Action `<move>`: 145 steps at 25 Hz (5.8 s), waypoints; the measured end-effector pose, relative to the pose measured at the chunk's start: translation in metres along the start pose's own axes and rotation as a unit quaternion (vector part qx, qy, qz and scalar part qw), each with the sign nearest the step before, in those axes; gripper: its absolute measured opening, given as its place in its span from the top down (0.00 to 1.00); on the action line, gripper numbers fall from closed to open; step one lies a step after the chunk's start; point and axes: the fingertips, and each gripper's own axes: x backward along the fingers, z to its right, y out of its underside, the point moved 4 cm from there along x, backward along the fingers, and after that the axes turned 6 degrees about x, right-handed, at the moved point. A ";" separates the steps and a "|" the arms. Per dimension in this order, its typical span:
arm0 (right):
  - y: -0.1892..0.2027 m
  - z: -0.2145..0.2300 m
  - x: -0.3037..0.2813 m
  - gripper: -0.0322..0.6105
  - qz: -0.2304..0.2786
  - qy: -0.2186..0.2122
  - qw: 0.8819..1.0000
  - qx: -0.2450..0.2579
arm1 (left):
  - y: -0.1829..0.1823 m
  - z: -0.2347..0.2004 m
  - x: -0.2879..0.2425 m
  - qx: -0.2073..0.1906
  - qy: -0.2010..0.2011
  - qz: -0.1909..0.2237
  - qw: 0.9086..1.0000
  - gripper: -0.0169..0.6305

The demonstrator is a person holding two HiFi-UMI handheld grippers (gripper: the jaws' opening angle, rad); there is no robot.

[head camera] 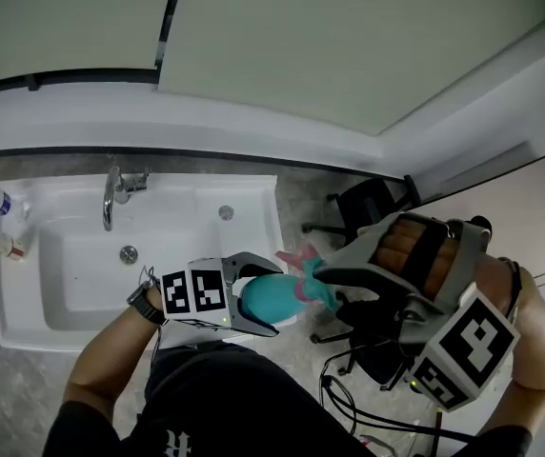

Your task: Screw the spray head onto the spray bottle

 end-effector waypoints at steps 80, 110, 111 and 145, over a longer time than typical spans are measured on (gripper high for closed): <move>0.027 0.045 -0.065 0.74 0.021 0.014 0.994 0.103 | 0.051 -0.035 0.046 0.016 0.039 -0.015 0.999 0.33; 0.079 0.056 -0.156 0.74 0.098 -0.143 0.721 -0.671 | 0.075 -0.095 0.049 0.039 -0.274 -0.161 0.948 0.33; 0.075 0.058 -0.151 0.71 0.101 -0.139 0.734 -0.657 | 0.074 -0.091 0.046 0.042 -0.248 -0.141 0.958 0.33; -0.031 0.044 -0.146 0.70 0.053 0.160 0.963 0.210 | 0.096 -0.004 0.111 0.116 0.221 -0.269 0.930 0.33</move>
